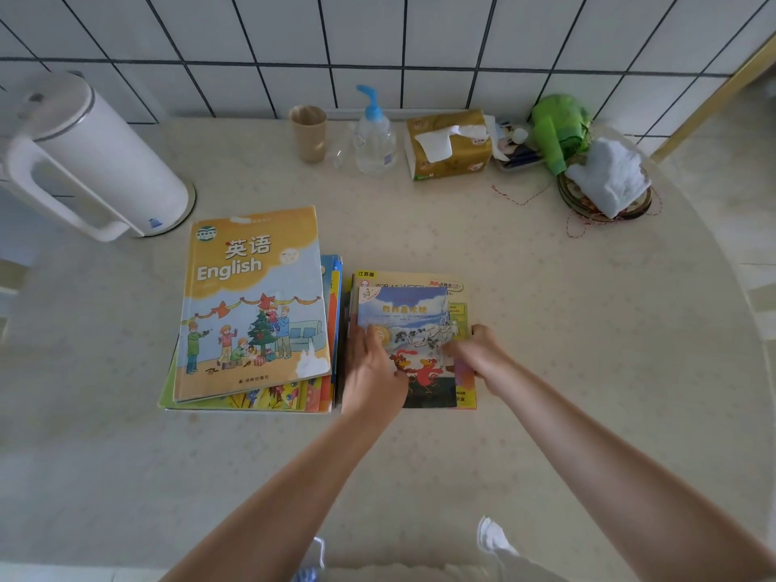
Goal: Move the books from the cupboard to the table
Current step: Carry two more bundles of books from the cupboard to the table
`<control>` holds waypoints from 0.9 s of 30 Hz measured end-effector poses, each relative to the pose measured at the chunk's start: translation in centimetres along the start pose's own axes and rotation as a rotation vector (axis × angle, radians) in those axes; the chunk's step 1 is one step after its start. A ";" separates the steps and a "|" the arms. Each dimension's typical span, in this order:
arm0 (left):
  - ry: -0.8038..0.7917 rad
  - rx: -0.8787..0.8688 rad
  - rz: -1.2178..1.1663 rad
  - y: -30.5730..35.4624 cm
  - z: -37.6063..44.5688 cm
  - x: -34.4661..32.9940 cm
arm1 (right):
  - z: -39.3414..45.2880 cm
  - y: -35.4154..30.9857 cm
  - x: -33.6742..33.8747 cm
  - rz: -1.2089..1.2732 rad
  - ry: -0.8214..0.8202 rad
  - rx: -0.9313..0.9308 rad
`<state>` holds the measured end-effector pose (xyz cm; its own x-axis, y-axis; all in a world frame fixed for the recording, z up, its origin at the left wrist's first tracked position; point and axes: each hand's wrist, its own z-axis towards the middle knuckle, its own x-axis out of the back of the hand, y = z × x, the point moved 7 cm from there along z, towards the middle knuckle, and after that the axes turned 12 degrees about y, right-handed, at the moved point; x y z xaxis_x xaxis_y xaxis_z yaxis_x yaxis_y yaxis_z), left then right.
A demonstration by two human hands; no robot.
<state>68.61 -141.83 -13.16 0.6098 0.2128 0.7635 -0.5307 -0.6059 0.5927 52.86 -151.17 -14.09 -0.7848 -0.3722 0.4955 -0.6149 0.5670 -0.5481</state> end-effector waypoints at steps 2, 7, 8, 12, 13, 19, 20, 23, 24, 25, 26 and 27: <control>0.024 -0.071 -0.062 0.9 -1.0 1.2 | -1.1 -0.1 0.7 0.020 0.039 0.021; 0.040 -0.322 -0.088 2.1 -3.3 3.4 | -2.5 0.0 1.6 -0.159 0.144 0.071; 0.046 -0.367 -0.108 2.1 -3.9 4.0 | -3.1 -0.3 1.9 -0.201 0.175 0.125; 0.335 -0.677 -0.161 2.7 -5.6 8.7 | -5.9 -1.8 2.2 -0.243 0.222 0.345; 0.438 -0.731 -0.146 2.7 -5.8 10.2 | -6.8 -2.1 2.0 -0.246 0.215 0.382; 0.489 -0.539 0.188 -2.8 -2.3 13.5 | -10.7 -1.8 -0.2 -0.204 0.175 0.469; 0.422 -0.522 0.256 -3.9 -1.9 13.2 | -11.2 -1.5 -0.7 -0.213 0.180 0.480; 0.314 -0.551 0.339 -5.9 -1.3 12.8 | -12.1 -0.2 -2.2 -0.195 0.205 0.455; 0.308 -0.573 0.350 -6.2 -1.5 12.7 | -12.4 0.4 -2.7 -0.169 0.207 0.426; 0.310 -0.589 0.357 -6.4 -1.6 12.7 | -12.7 0.9 -3.1 -0.140 0.213 0.411; 0.307 -0.599 0.355 -6.5 -1.8 12.8 | -13.1 1.4 -3.5 -0.113 0.221 0.395; 0.301 -0.614 0.350 -6.8 -2.0 12.8 | -13.8 1.9 -4.0 -0.082 0.232 0.381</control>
<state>78.92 -133.45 -6.91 0.2063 0.3400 0.9175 -0.9485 -0.1611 0.2729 55.89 -138.46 -7.79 -0.7210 -0.2056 0.6617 -0.6929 0.2158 -0.6880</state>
